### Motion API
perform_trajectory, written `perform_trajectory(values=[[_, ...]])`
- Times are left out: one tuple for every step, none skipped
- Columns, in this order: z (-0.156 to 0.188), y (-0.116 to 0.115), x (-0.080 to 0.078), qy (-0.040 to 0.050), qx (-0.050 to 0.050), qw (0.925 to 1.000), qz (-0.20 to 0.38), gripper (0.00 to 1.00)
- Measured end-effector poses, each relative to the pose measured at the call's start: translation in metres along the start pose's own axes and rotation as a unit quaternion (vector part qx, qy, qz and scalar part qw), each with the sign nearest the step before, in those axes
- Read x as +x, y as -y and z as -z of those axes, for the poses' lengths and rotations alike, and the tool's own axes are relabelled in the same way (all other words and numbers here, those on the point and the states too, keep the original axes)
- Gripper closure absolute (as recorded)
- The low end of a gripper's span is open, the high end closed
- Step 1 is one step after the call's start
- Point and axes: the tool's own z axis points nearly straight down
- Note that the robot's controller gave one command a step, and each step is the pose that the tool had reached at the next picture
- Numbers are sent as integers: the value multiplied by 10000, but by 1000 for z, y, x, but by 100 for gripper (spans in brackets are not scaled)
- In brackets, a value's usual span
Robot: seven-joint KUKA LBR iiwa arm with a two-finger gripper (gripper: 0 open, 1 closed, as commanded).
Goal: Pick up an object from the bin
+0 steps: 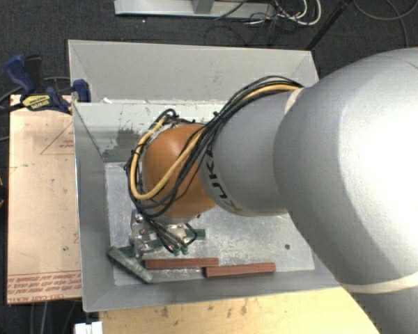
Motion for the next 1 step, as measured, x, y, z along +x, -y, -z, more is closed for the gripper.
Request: perform_trajectory(values=[[0, 0, 0, 0, 0, 10000, -2, 100]])
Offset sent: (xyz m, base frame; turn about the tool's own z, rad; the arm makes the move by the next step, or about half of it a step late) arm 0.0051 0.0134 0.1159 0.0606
